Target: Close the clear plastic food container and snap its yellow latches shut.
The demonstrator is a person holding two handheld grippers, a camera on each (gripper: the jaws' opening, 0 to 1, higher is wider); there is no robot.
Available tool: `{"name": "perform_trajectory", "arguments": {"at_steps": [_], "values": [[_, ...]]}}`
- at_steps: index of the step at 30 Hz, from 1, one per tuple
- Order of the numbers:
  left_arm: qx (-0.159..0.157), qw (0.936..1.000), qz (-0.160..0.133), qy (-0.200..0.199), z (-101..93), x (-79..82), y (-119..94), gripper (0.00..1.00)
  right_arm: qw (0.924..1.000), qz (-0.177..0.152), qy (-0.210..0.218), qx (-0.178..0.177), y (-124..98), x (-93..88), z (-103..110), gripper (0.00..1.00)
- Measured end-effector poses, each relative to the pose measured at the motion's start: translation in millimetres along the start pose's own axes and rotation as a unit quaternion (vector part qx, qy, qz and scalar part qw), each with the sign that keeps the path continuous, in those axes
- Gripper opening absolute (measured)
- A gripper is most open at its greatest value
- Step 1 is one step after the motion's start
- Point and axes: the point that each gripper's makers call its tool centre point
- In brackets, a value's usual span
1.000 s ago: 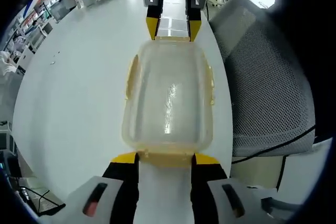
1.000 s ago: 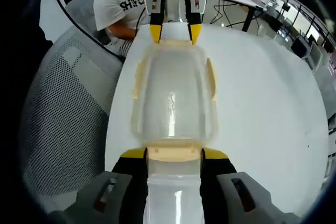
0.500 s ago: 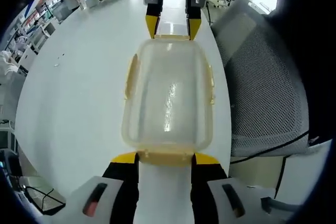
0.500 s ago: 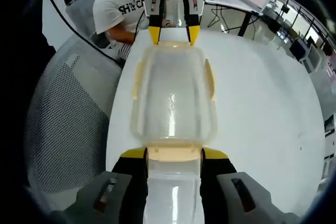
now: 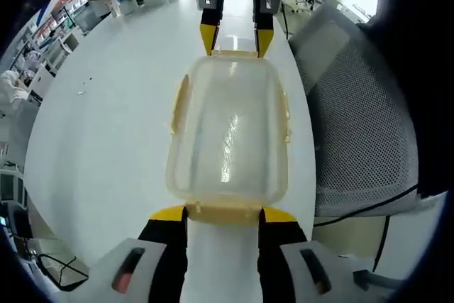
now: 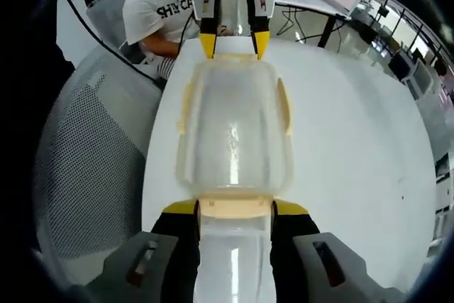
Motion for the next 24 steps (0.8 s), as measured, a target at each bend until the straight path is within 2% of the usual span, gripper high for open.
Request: {"name": "perform_trajectory", "arguments": {"at_steps": [14,24], "values": [[-0.005,1.0000,0.000,-0.004,-5.0,3.8,1,0.33,1.0000,0.000,0.000,0.005,-2,-4.0,4,0.35],[-0.002,1.0000,-0.001,-0.007,-6.3,14.1,3,0.33,1.0000,0.003,-0.004,0.008,-6,-13.5,3,0.35]]}}
Point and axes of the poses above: the point that each gripper's makers call its tool centre point, and the gripper's own axes: y roughly forward along the fingers, z roughly to its left, x roughly out of its top, and after that the axes turned 4 degrees about z, right-handed
